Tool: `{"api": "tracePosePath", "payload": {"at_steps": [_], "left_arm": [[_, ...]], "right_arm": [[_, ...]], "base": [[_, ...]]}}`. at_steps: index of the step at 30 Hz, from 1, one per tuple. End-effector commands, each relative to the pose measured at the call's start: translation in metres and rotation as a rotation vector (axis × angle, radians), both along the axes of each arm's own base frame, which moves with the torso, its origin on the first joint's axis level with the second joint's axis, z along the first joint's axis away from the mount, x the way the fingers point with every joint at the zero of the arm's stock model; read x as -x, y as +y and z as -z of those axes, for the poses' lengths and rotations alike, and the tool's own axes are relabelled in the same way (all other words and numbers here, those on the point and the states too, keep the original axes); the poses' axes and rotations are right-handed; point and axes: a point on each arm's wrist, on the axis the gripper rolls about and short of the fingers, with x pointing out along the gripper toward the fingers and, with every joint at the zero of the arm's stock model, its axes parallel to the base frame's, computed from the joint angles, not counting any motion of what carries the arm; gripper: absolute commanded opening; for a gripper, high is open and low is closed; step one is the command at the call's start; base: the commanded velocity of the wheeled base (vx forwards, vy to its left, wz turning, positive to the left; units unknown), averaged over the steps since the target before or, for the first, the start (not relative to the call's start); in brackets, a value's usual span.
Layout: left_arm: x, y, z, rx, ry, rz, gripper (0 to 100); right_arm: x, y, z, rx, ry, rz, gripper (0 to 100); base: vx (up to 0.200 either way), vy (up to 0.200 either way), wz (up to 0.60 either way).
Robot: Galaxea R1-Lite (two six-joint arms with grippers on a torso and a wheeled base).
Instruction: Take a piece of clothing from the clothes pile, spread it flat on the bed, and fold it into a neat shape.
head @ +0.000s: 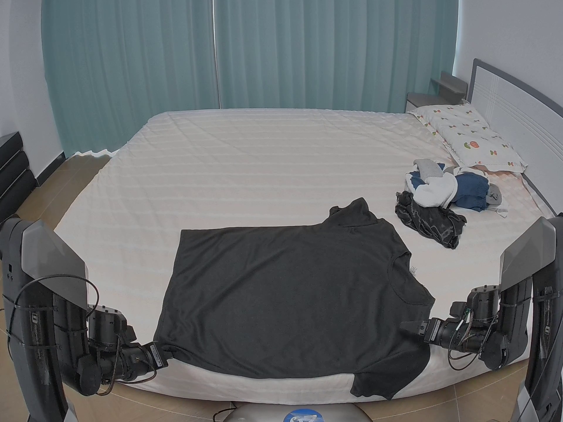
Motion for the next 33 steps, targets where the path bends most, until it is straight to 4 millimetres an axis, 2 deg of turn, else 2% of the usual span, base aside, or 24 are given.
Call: {"api": "tracePosePath", "payload": {"at_steps": [1, 4, 5, 8, 14, 24, 25, 26, 27, 33], "left_arm": [[0.002, 0.001, -0.001, 0.0, 0.0, -0.004, 0], [0.001, 0.002, -0.004, 0.005, -0.01, -0.014, 0], [0.001, 0.002, -0.005, 0.01, -0.012, -0.021, 0], [-0.002, 0.002, -0.008, 0.025, -0.024, -0.045, 0], [-0.007, 0.002, -0.011, 0.058, -0.041, -0.087, 0], [-0.018, 0.001, -0.012, 0.121, -0.054, -0.146, 0], [-0.019, 0.001, -0.011, 0.134, -0.05, -0.159, 0], [-0.019, 0.001, -0.01, 0.133, -0.048, -0.159, 0], [-0.019, 0.001, -0.01, 0.133, -0.047, -0.159, 0], [-0.022, 0.001, -0.01, 0.135, -0.053, -0.161, 0]], "right_arm": [[-0.004, -0.001, 0.011, 0.004, 0.015, 0.004, 100], [-0.008, -0.002, 0.009, 0.003, -0.009, 0.011, 100], [-0.011, -0.003, 0.007, 0.004, -0.023, 0.016, 0], [-0.018, -0.007, 0.004, 0.014, -0.058, 0.043, 0], [-0.045, -0.017, -0.001, 0.012, -0.165, 0.081, 0], [-0.07, -0.012, -0.009, 0.005, -0.265, 0.067, 0], [-0.08, -0.012, -0.009, 0.002, -0.279, 0.069, 0], [-0.081, -0.011, -0.008, 0.001, -0.275, 0.068, 0], [-0.084, -0.01, -0.006, -0.002, -0.272, 0.064, 100], [-0.092, -0.009, -0.001, -0.015, -0.277, 0.069, 100]], "base": [[0.0, 0.0, 0.0], [0.0, 0.0, 0.0], [0.0, 0.0, 0.0], [0.0, 0.0, 0.0], [0.0, 0.0, 0.0], [0.0, 0.0, 0.0], [0.0, 0.0, 0.0], [0.0, 0.0, 0.0], [0.0, 0.0, 0.0], [0.0, 0.0, 0.0]]}}
